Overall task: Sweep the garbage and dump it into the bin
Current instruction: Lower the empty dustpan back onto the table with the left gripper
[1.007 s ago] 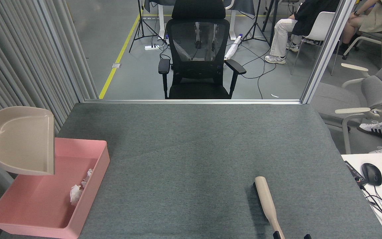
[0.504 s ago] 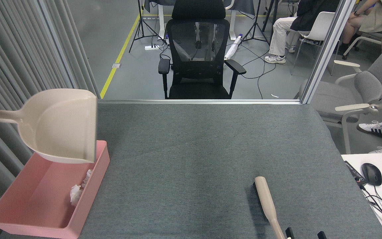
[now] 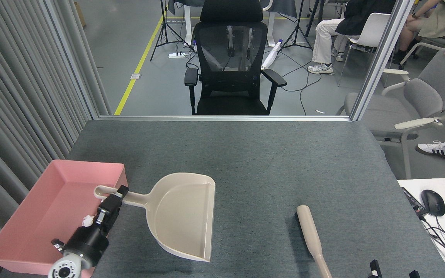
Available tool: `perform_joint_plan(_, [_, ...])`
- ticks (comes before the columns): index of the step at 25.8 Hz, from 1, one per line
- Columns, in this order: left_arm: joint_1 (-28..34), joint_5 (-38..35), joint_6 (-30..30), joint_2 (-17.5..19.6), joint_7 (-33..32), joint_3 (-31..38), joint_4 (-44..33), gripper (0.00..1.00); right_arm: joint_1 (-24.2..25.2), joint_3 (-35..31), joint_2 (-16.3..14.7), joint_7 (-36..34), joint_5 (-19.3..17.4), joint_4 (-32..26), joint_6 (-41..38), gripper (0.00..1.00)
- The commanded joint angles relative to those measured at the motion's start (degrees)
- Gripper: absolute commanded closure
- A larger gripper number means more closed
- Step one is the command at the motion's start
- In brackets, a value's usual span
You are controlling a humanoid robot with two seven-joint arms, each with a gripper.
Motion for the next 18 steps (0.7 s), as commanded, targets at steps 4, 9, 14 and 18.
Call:
perform_joint_plan(4, [-1.7, -7.5, -7.1, -6.7, 4.0, -0.4, 10.6, 0.9, -0.7, -0.1, -2.5, 0.6, -1.4, 0.0, 1.1, 0.04])
perform_joint_plan(9, [-2.1, -7.3, -7.3, -8.4, 4.3, -0.5, 13.4, 0.9, -0.8, 0.1, -2.7, 0.6, -1.4, 0.1, 1.1, 0.04])
perform_joint_plan(14, [-2.7, -7.4, -8.3, -9.2, 4.4, -0.6, 15.3, 0.9, -0.8, 0.1, -2.7, 0.6, -1.4, 0.1, 1.1, 0.04])
perform_joint_plan(18, [-2.6, -7.4, -8.5, -9.2, 4.4, -0.6, 15.1, 0.89, -0.7, 0.1, -3.3, 0.6, -1.4, 0.1, 1.1, 0.04])
